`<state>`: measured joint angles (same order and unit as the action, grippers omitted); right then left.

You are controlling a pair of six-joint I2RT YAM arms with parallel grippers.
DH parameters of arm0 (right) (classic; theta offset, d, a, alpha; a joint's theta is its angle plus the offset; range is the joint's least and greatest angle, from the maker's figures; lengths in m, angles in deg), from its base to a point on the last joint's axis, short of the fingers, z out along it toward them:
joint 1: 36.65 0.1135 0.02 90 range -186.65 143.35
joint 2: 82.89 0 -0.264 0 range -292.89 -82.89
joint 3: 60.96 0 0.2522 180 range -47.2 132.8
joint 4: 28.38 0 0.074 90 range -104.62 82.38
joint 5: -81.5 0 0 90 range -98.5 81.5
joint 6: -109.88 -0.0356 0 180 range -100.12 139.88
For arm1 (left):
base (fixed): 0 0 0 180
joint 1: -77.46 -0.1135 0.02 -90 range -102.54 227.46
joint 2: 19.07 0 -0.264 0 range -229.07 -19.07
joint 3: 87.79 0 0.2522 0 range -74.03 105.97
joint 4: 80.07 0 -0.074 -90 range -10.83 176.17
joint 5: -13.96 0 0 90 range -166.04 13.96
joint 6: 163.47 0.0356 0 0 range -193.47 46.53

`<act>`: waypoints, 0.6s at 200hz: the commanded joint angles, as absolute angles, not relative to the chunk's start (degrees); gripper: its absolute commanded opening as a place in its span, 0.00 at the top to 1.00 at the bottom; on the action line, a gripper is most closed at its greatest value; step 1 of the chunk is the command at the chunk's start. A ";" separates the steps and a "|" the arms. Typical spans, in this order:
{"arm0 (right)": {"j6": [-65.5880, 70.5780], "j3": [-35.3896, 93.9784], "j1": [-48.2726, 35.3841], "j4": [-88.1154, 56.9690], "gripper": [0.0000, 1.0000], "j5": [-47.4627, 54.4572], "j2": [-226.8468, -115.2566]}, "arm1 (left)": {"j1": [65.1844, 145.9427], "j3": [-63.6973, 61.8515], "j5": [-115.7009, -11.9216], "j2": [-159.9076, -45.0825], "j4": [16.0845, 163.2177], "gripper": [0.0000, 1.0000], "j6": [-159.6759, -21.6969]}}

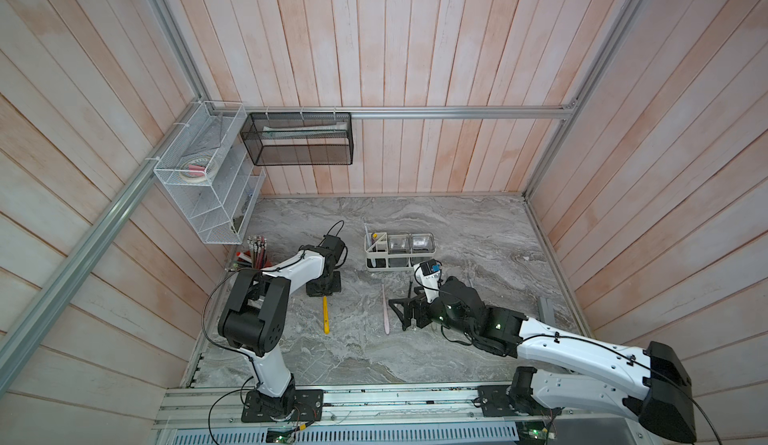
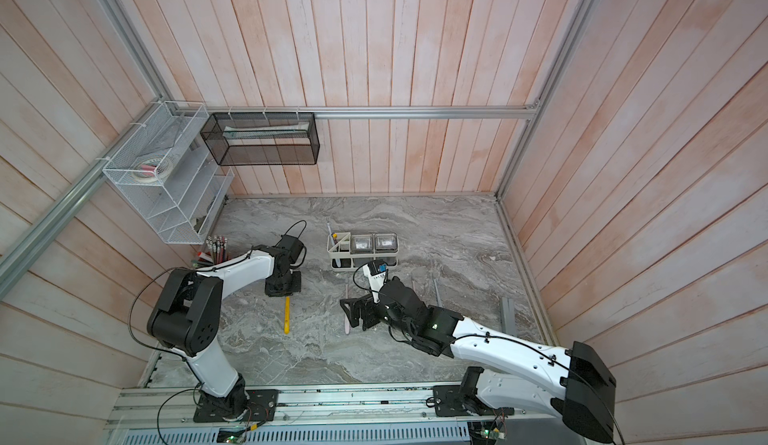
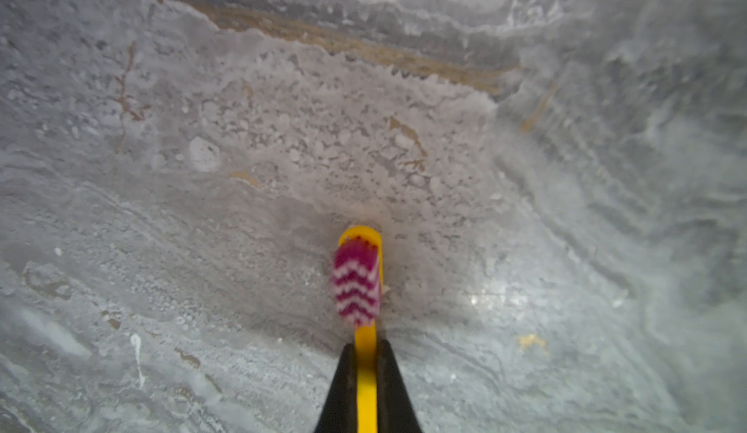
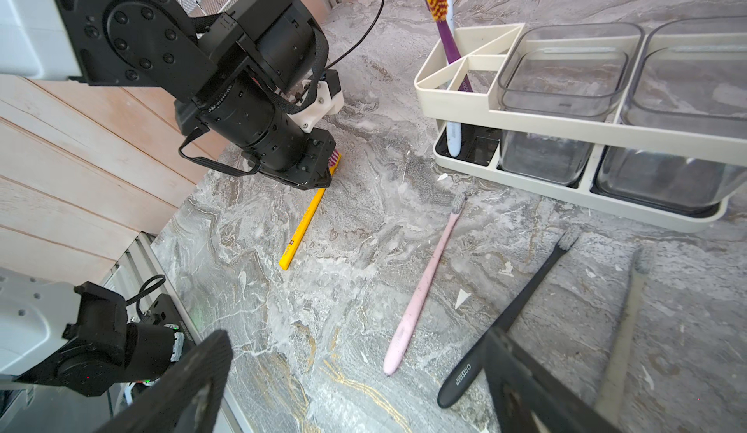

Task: Place the toothbrush into the toothbrush holder
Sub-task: Pick up the toothbrush from the center of the board.

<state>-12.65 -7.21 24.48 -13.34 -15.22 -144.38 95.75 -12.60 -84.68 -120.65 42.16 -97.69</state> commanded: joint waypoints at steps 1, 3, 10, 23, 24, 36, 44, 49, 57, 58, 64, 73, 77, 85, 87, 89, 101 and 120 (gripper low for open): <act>-11.94 -8.06 24.37 -12.96 0.02 -15.62 -143.62 | 95.31 -13.67 -84.55 -123.67 41.62 0.97 -97.90; -11.94 -8.06 24.29 -13.02 0.02 -15.62 -143.62 | 95.31 -13.72 -84.61 -123.55 41.61 0.98 -97.99; -11.94 -8.12 24.30 -13.04 0.02 -15.64 -143.62 | 95.31 -13.57 -84.82 -123.25 41.62 0.99 -98.12; -11.94 -8.10 24.34 -12.99 0.02 -15.49 -143.62 | 95.31 -13.39 -85.26 -122.64 41.58 1.00 -98.18; -11.94 -8.14 24.34 -13.01 0.02 -15.47 -143.62 | 95.31 -13.43 -85.31 -122.58 41.55 1.00 -98.17; -11.94 -8.17 24.28 -12.97 0.02 -15.21 -143.71 | 95.31 -12.99 -85.74 -121.89 41.23 1.00 -98.39; -11.94 -8.31 24.28 -12.89 0.02 -15.19 -143.75 | 95.31 -12.79 -86.10 -121.16 41.11 1.00 -98.55; -11.94 -8.34 24.27 -12.87 0.02 -15.18 -143.71 | 95.33 -12.54 -86.46 -120.47 41.02 1.00 -98.78; -11.94 -8.40 24.29 -12.82 0.02 -15.09 -143.63 | 95.40 -12.27 -86.84 -119.19 40.95 1.00 -99.16; -11.94 -8.46 24.32 -12.80 0.02 -15.09 -143.62 | 95.40 -12.21 -86.94 -118.96 40.93 1.00 -99.23; -11.94 -8.58 24.35 -12.91 0.02 -15.01 -143.62 | 95.39 -12.03 -86.98 -117.61 41.04 1.00 -99.43; -12.10 -8.71 24.29 -13.08 0.02 -14.85 -143.72 | 95.48 -11.52 -87.29 -115.86 41.02 1.00 -99.86; -12.18 -8.75 24.30 -13.13 0.02 -14.76 -143.79 | 95.48 -11.33 -87.50 -115.07 40.95 1.00 -99.98; -12.29 -8.87 24.26 -13.37 0.02 -14.44 -143.93 | 95.61 -10.81 -88.12 -113.72 40.73 1.00 -100.34; -12.33 -8.98 24.33 -13.50 0.02 -14.38 -143.96 | 95.65 -10.65 -88.27 -113.46 40.73 1.00 -100.40; -12.37 -8.97 24.34 -13.59 0.02 -14.26 -144.03 | 95.66 -10.52 -88.37 -113.17 40.66 1.00 -100.44; -12.72 -9.33 24.34 -14.41 0.02 -13.62 -144.44 | 95.79 -9.93 -88.98 -111.53 40.41 1.00 -100.70; -13.31 -10.02 24.39 -16.61 0.02 -11.77 -145.49 | 96.07 -9.28 -89.47 -109.51 39.74 1.00 -101.29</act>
